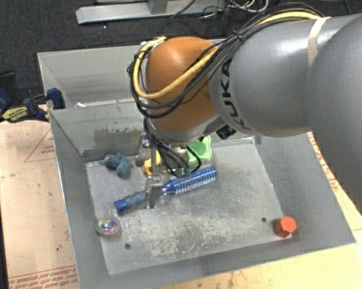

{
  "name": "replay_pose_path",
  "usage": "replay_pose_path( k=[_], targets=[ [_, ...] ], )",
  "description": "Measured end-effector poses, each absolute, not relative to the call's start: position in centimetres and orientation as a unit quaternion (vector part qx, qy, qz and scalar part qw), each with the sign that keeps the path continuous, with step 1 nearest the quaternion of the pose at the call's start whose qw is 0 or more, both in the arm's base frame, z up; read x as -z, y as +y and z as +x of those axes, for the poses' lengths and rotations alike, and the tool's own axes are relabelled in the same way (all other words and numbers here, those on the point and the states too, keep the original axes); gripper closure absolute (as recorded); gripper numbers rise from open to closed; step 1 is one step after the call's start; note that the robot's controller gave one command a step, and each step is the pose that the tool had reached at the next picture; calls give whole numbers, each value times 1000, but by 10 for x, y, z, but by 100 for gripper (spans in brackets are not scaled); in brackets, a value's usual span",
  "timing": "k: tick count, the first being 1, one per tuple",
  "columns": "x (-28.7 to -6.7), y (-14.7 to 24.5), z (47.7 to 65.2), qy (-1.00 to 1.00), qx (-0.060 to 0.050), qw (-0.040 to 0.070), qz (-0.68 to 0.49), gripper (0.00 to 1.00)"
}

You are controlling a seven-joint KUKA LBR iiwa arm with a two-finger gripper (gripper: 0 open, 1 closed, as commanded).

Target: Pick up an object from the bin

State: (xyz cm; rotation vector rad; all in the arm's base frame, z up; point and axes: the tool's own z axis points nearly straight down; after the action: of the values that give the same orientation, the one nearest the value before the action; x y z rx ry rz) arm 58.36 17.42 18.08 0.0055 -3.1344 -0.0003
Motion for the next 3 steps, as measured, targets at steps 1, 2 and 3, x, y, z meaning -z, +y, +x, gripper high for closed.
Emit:
replay_pose_path(
  k=[1, 2, 3],
  targets=[
    [-91, 111, 549, -990, -1, 2, -138, 0],
    [-93, 112, 550, -990, 0, 1, -139, 100],
    [-78, 124, 543, -998, 1, -7, -70, 100]
  ],
)
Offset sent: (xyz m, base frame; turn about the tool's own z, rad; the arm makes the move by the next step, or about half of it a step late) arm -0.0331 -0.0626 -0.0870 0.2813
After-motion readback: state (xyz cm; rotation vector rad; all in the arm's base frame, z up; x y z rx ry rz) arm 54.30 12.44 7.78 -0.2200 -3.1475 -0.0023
